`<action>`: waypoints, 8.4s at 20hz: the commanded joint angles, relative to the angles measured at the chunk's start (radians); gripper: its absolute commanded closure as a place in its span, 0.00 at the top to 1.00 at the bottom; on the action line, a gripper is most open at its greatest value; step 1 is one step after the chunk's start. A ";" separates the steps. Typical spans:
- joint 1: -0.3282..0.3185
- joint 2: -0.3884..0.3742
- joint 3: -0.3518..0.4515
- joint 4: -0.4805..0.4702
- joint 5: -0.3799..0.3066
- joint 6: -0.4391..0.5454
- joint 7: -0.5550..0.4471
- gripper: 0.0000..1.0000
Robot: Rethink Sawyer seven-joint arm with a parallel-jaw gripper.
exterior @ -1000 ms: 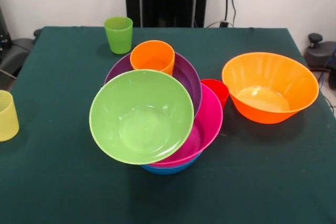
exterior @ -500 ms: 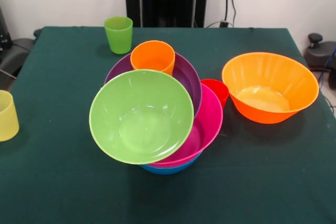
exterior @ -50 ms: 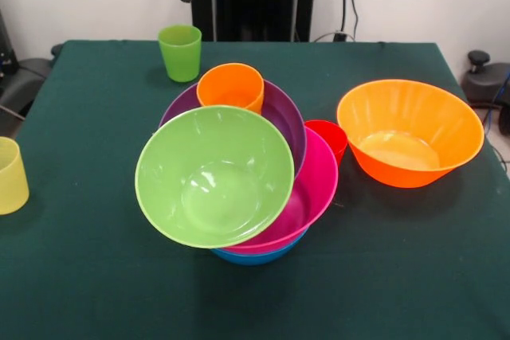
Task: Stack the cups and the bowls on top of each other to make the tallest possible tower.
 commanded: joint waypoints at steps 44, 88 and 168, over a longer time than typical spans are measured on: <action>-0.088 0.001 0.428 -0.153 -0.315 -0.263 -0.161 1.00; -0.089 0.020 0.542 -0.136 -0.406 -0.129 -0.237 1.00; -0.046 -0.002 0.625 -0.077 -0.479 -0.114 -0.433 1.00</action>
